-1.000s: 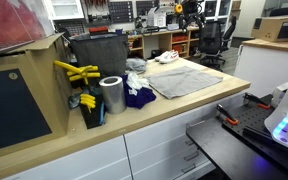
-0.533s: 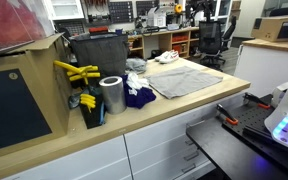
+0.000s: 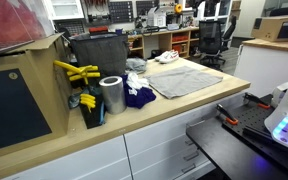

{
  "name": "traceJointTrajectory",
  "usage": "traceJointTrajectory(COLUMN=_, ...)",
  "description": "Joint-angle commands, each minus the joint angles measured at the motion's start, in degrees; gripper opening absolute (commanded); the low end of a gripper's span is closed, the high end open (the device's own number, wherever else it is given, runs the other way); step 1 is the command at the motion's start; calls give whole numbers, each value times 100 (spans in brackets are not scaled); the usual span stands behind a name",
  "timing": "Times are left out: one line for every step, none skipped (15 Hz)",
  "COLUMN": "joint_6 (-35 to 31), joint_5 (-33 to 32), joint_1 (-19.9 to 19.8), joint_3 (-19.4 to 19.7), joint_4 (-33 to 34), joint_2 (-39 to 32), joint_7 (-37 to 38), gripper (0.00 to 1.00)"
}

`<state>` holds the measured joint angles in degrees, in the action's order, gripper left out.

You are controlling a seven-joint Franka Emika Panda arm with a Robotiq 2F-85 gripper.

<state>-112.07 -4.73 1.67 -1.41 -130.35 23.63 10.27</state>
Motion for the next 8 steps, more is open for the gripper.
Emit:
traceJointTrajectory(joint_6=-419, joint_5=158, joint_1=-47, joint_3=62, joint_4=-139, joint_2=226, joint_7=-280, gripper=100)
traceJointTrajectory(joint_6=-452, joint_5=239, joint_1=-34, joint_3=112, joint_4=-55, joint_2=141, joint_7=-356, gripper=100)
traceJointTrajectory(joint_6=-268, joint_5=95, joint_1=-84, joint_3=-27, joint_4=-10, joint_2=110, joint_7=-127, gripper=100)
traceJointTrajectory(joint_6=-313, joint_5=141, joint_1=-85, joint_3=-1, joint_4=-10, joint_2=109, joint_7=-179, gripper=100)
traceJointTrajectory(joint_6=-334, joint_5=165, joint_1=-85, joint_3=21, joint_4=-9, joint_2=107, joint_7=-232, gripper=100)
traceJointTrajectory(joint_6=-339, joint_5=175, joint_1=-88, joint_3=35, joint_4=-10, joint_2=106, joint_7=-243, gripper=100)
traceJointTrajectory(joint_6=-341, joint_5=176, joint_1=-88, joint_3=39, joint_4=-10, joint_2=107, joint_7=-243, gripper=100)
traceJointTrajectory(joint_6=-342, joint_5=177, joint_1=-88, joint_3=39, joint_4=-10, joint_2=106, joint_7=-243, gripper=100)
